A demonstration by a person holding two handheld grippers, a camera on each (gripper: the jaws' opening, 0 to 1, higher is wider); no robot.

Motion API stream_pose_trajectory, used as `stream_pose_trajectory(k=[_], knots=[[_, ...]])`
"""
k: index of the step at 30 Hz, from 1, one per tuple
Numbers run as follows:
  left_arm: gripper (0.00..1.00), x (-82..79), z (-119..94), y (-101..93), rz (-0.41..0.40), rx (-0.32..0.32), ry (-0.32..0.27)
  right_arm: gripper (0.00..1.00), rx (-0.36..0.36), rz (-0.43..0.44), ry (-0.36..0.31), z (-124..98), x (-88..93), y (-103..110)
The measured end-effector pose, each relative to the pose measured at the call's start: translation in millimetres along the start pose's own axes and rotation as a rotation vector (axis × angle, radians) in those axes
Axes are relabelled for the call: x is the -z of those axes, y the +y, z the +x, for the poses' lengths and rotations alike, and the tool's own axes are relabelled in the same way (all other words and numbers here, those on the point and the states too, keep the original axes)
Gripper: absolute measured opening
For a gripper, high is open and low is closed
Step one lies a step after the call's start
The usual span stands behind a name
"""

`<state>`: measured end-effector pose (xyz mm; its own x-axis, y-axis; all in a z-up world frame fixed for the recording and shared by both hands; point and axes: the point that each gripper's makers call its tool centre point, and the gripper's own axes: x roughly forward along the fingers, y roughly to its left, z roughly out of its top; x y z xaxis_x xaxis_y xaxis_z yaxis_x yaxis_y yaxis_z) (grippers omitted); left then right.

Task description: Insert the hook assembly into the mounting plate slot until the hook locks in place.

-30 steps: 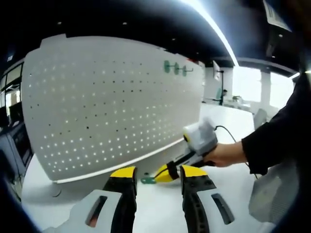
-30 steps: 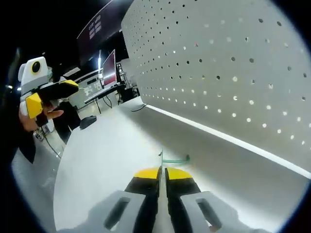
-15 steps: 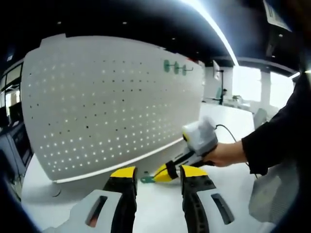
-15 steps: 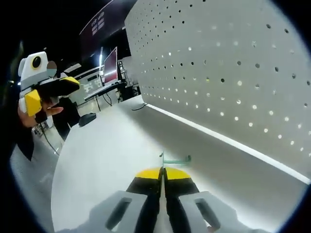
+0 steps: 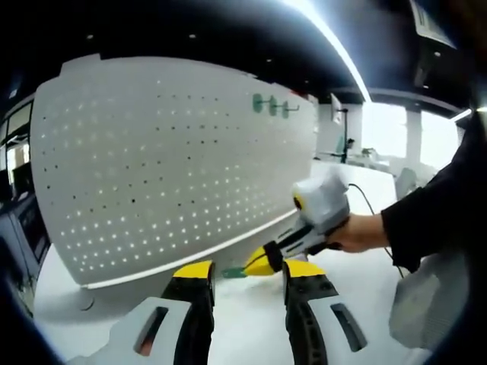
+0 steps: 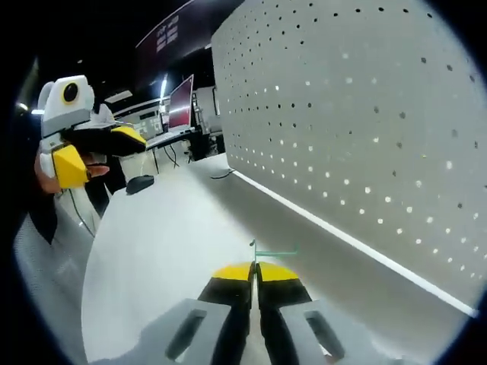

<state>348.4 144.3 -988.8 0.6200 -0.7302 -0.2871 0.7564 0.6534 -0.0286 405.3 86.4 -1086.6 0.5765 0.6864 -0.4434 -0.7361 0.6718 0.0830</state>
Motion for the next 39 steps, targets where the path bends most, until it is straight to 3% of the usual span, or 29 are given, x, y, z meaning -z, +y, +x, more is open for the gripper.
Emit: stream_pose_trajectory(k=[13,24,34,39], knots=[[0.36,-4.4,0,-5.2,0.016,0.014,-0.009,0.00,0.010,-0.103,-0.030,-33,-25.4,18],[0.35,-17.1,2,-12.6,0.030,0.041,-0.011,0.00,0.005,-0.236,0.012,-51,-25.7,45],[0.31,-22.7,22,-23.3,0.072,0.085,0.076,0.00,0.015,-0.312,0.009,-59,-33.8,56],[0.23,-20.8,29,-23.6,0.055,0.103,0.119,0.00,0.037,-0.349,0.000,-63,-37.8,55]])
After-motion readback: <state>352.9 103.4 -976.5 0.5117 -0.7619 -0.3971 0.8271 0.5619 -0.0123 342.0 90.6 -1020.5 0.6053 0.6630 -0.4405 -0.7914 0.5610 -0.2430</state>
